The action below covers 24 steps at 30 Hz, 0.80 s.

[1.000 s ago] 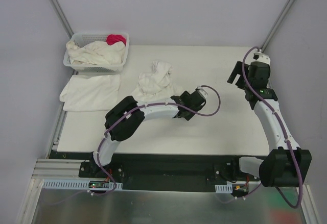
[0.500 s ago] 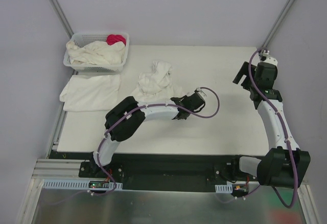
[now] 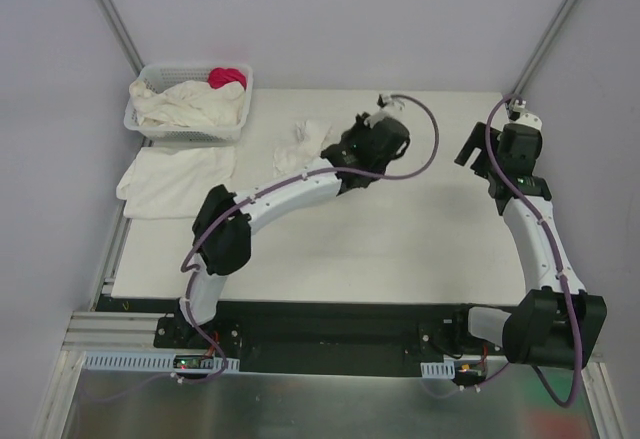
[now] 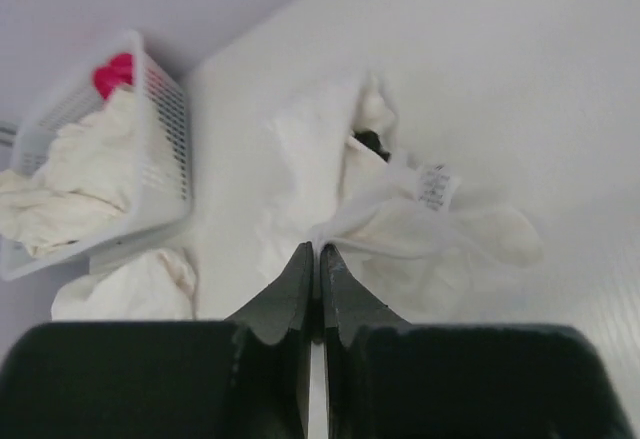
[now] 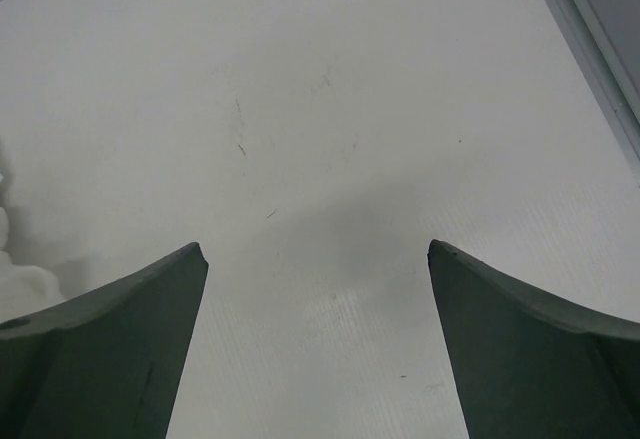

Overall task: Fold and stack the t-shirts
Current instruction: Flatten out the tshirt

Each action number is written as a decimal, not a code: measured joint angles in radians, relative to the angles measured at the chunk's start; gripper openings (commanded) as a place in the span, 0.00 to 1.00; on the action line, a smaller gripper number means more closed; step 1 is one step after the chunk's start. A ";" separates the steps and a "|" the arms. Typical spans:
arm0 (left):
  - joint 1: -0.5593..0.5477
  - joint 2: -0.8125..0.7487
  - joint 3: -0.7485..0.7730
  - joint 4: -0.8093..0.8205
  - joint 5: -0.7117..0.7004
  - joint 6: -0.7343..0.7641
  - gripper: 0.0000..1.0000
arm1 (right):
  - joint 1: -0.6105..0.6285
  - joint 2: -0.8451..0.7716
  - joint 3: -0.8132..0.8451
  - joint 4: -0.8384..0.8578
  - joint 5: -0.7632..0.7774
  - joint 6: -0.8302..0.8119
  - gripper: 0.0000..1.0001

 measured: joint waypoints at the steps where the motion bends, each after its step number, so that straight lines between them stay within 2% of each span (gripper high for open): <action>1: 0.014 -0.011 0.057 0.005 -0.030 0.026 0.00 | 0.000 0.000 -0.005 0.003 -0.003 0.000 0.95; 4: 0.060 -0.065 0.205 0.037 -0.095 0.119 0.00 | 0.000 0.000 -0.018 0.004 -0.014 0.005 0.95; 7: 0.106 -0.131 0.300 0.154 -0.144 0.285 0.00 | 0.000 0.000 -0.024 0.004 -0.026 0.012 0.95; 14: 0.132 -0.165 0.462 0.773 -0.219 0.968 0.00 | 0.000 0.005 -0.027 0.013 -0.053 0.024 0.95; 18: 0.126 -0.187 0.429 1.046 -0.242 1.228 0.00 | 0.000 0.014 -0.027 0.020 -0.068 0.032 0.94; 21: 0.127 -0.238 0.309 1.109 -0.257 1.264 0.00 | -0.001 0.025 -0.027 0.025 -0.087 0.040 0.94; 24: 0.127 -0.263 0.240 1.082 -0.274 1.237 0.00 | -0.001 0.037 -0.027 0.035 -0.115 0.050 0.94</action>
